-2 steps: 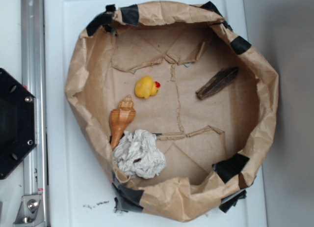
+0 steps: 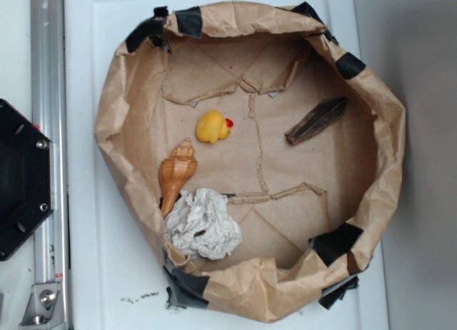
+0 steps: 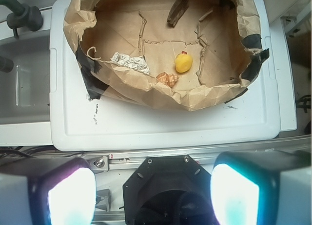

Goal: Grab the wood chip.

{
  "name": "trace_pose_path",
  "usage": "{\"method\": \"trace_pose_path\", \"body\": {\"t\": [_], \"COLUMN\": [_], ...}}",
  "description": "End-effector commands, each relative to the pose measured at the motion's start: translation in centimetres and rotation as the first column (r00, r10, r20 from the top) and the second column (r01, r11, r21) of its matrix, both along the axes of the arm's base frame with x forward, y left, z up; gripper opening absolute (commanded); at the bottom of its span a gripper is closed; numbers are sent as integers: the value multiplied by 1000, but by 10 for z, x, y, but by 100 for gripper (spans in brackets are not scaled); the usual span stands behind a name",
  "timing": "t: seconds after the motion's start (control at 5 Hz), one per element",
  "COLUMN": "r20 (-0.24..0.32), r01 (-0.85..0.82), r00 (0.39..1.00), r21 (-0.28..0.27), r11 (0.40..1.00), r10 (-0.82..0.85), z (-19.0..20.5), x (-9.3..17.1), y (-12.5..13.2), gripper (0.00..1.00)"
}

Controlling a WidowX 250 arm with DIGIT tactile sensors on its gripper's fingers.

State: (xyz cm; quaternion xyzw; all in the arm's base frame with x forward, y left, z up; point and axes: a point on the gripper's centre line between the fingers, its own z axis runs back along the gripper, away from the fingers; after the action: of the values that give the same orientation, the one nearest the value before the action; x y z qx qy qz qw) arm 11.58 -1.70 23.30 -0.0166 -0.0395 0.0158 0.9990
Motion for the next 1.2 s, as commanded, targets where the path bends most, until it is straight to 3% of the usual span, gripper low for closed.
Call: {"method": "trace_pose_path", "body": {"t": [0.0, 0.4, 0.6, 0.8, 1.0], "r20": [90, 158, 183, 163, 154], "r01": [-176, -239, -275, -223, -273], "r00": [981, 958, 946, 962, 952], "r21": [24, -7, 16, 5, 30], "r11": [984, 971, 961, 975, 962], "r10": [173, 237, 267, 219, 265], "z": [-30, -63, -81, -118, -146], "x": [66, 118, 135, 164, 184], "y": [28, 38, 45, 61, 66], "gripper": [100, 100, 100, 100, 100]}}
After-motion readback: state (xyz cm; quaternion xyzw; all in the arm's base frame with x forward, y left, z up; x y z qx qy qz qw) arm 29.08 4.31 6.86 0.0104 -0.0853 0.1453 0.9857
